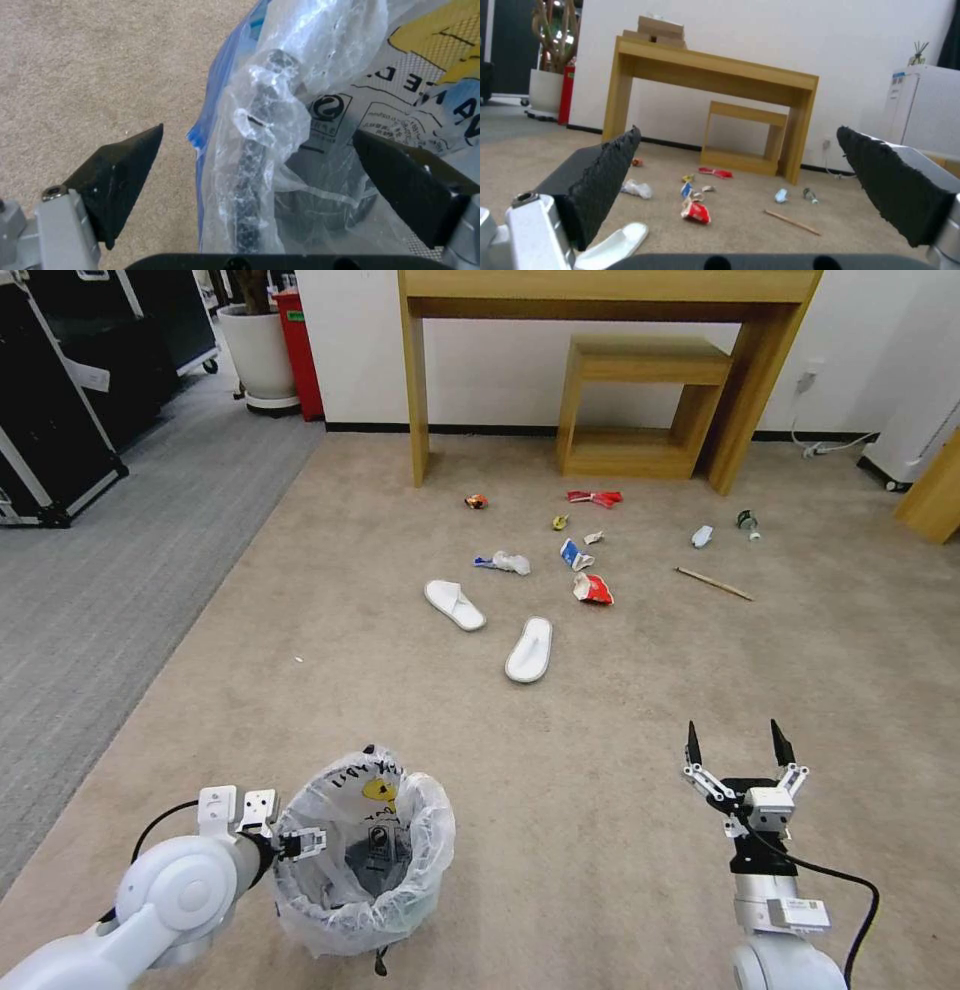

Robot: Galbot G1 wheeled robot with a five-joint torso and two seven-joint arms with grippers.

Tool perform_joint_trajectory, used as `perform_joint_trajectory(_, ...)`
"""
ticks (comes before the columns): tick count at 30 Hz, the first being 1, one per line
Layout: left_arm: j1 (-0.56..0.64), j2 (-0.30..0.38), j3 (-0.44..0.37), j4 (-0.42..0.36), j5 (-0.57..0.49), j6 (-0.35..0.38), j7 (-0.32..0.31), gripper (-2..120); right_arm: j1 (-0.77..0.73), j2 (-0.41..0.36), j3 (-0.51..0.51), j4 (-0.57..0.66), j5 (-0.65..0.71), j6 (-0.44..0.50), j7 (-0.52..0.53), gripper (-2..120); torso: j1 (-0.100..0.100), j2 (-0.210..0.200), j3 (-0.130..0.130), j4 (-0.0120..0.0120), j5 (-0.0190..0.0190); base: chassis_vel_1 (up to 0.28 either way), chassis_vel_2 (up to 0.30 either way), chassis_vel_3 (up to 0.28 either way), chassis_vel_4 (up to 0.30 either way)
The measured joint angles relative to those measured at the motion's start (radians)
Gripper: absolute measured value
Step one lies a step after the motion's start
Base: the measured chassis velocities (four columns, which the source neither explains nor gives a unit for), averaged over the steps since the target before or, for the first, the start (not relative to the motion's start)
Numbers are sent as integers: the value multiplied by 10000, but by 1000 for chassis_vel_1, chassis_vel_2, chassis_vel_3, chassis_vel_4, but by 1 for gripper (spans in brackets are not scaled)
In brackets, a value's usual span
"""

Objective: Pick up the trash bin and place the garbage on the floor into it.

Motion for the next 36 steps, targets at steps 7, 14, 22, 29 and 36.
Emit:
perform_joint_trajectory(7,33,-246,95,161,107,-20,77,95,48,-3,35,-12,-2,21,90,100,-1,1,-2,2,6,0,0,0,0)
perform_joint_trajectory(14,72,-140,189,187,132,-48,-111,71,168,21,-68,-93,82,-27,276,100,-1,1,-2,2,5,0,0,0,0)
perform_joint_trajectory(22,231,-20,354,93,44,0,-286,41,265,-116,-48,-135,223,-23,371,100,-2,4,-4,2,11,0,0,0,0)
perform_joint_trajectory(29,259,99,601,-5,38,4,-522,17,360,-157,-68,-84,335,-108,434,100,-2,5,-2,2,7,0,0,0,0)
perform_joint_trajectory(36,455,161,330,-143,-275,18,-790,5,381,-152,-104,-108,349,-110,458,100,-1,1,1,-1,-10,0,0,0,0)
